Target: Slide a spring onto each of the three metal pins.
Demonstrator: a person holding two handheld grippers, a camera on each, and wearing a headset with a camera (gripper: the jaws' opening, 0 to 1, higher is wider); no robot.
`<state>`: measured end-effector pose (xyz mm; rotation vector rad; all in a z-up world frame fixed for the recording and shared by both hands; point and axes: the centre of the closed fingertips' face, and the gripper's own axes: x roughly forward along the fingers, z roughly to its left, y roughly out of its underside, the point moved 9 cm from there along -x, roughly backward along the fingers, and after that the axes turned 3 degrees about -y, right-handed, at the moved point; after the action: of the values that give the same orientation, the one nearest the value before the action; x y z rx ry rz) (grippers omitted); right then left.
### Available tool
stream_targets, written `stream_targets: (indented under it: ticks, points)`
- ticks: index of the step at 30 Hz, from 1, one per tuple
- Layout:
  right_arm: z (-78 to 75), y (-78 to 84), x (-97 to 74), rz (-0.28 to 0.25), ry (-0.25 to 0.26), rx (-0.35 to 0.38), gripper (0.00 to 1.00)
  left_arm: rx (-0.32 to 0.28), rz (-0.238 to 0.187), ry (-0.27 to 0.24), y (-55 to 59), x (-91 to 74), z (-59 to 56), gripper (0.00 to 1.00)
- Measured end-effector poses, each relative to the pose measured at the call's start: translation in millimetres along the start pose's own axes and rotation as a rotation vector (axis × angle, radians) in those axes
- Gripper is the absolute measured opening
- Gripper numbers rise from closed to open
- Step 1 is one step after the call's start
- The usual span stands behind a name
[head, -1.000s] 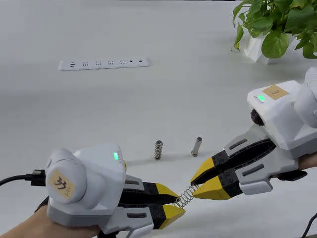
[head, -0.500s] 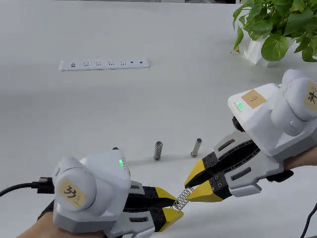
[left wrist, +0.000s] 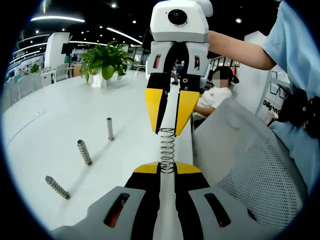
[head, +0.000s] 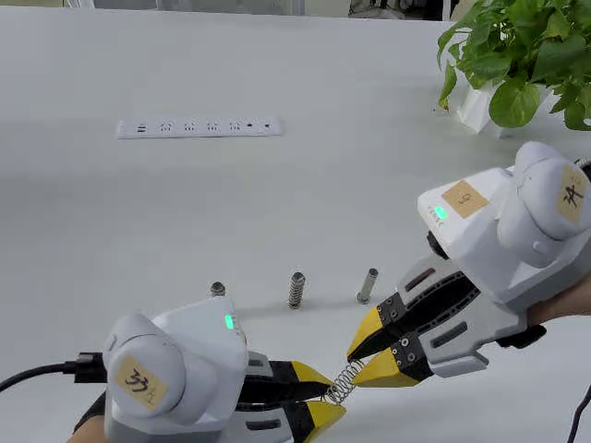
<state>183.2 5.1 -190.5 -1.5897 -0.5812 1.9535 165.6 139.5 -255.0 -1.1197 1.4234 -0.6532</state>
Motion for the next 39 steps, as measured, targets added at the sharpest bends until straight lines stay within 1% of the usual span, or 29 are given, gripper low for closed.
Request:
stream_targets:
  ticks: [1,4,5,6,8,12,20,27,33,37,39]
  points:
    - [0.0,-0.1,-0.5,0.002,0.001,0.003,0.11,-0.002,-0.007,0.002,-0.1,-0.1,-0.7,0.06]
    - [-0.7,-0.4,-1.3,0.013,0.014,0.001,0.26,0.000,-0.012,0.000,-0.1,-0.2,-1.0,0.06]
    - [-1.3,0.0,-2.0,0.026,0.024,-0.005,0.30,0.000,-0.015,-0.002,-0.1,-0.1,-0.8,0.06]
    - [-1.3,0.0,-2.1,0.038,0.027,-0.009,0.31,0.001,-0.020,-0.003,-0.3,0.0,-0.7,0.06]
    - [-1.0,0.0,-2.7,0.053,0.023,-0.019,0.29,0.005,-0.029,-0.008,-1.0,0.2,-0.4,0.06]
    - [-0.9,-1.2,-3.9,0.078,0.015,-0.034,0.26,0.027,-0.030,-0.023,-2.2,1.1,0.2,0.06]
    - [-3.6,-2.5,-3.1,0.131,0.001,-0.061,0.22,0.029,-0.066,-0.045,-9.2,5.3,0.2,0.06]
    - [-5.1,-3.6,-0.8,0.149,-0.013,-0.067,0.19,0.030,-0.087,-0.043,-13.6,9.2,-2.0,0.06]
    - [-4.1,-3.7,0.8,0.165,-0.031,-0.072,0.14,0.025,-0.112,-0.038,-17.4,10.0,-4.0,0.06]
    - [-3.4,-3.1,1.7,0.173,-0.040,-0.074,0.10,0.024,-0.118,-0.039,-18.4,10.3,-3.8,0.06]
    - [-3.3,-2.7,2.1,0.177,-0.040,-0.075,0.09,0.025,-0.118,-0.039,-18.5,10.6,-3.9,0.06]
